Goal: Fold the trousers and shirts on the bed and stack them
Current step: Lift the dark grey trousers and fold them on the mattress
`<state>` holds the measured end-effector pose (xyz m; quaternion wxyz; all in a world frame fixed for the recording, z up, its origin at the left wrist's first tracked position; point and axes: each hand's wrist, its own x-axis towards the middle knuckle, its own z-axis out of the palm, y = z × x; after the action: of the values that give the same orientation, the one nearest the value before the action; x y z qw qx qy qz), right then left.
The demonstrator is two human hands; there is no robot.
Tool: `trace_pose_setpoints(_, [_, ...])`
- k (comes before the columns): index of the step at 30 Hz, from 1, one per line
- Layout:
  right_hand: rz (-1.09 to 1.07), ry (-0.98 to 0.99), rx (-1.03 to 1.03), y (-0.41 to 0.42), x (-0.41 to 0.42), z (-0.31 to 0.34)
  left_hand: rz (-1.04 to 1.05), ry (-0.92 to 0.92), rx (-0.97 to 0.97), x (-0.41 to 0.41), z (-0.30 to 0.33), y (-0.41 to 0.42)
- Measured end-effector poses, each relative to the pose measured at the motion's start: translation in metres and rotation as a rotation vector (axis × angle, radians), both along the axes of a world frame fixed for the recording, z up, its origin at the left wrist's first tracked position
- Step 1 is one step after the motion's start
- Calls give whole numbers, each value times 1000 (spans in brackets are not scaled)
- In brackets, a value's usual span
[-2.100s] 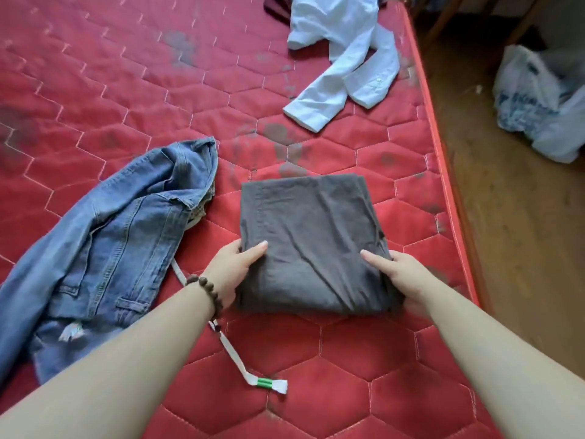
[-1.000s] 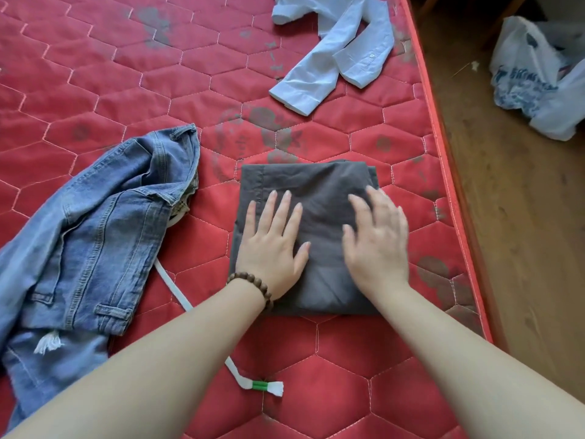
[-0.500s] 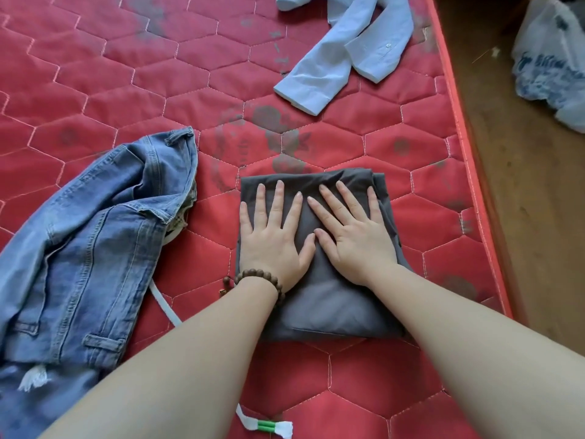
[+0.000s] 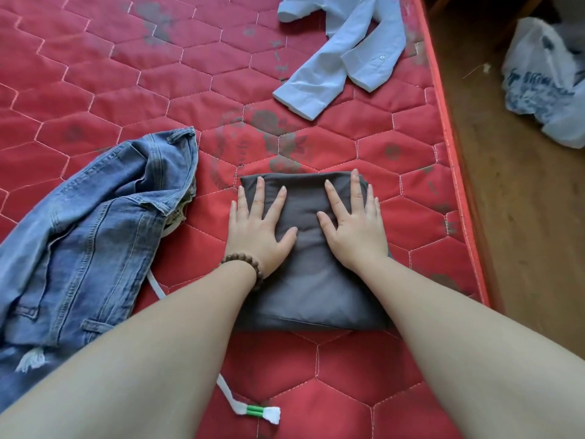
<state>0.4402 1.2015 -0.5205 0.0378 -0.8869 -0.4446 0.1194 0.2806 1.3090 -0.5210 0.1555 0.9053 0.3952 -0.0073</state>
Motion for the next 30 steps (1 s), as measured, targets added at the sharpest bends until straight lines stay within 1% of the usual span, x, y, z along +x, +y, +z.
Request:
trace_pose_setpoints(3, [7, 4, -7, -24, -12, 3, -43, -15, -40, -23, 3, -1])
trace_pose_setpoints(7, [-131, 47, 88, -73, -42, 8, 54, -80, -112, -52, 6, -32])
trace_pose_setpoints(10, [-198, -19, 129, -100, -62, 15, 84, -150, -182, -60, 12, -61])
trace_pose_setpoints(13, [-236, -42, 120, -123, -73, 18, 80, -178, -208, -65, 14, -89])
trace_pose_setpoints(18, [-261, -31, 11, -188, -77, 16, 51, -141, -195, -61, 13, -158])
trace_pose_setpoints(23, [-298, -10, -41, -250, -71, 18, 15, -78, -160, -54, 12, -218])
trace_pose_setpoints(27, [-287, 1, -83, -259, -70, 18, 22, -39, -116, -54, 14, -232])
trace_pose_setpoints(30, [-261, -79, -78, -256, -75, 24, -10, 27, -66, -57, 16, -227])
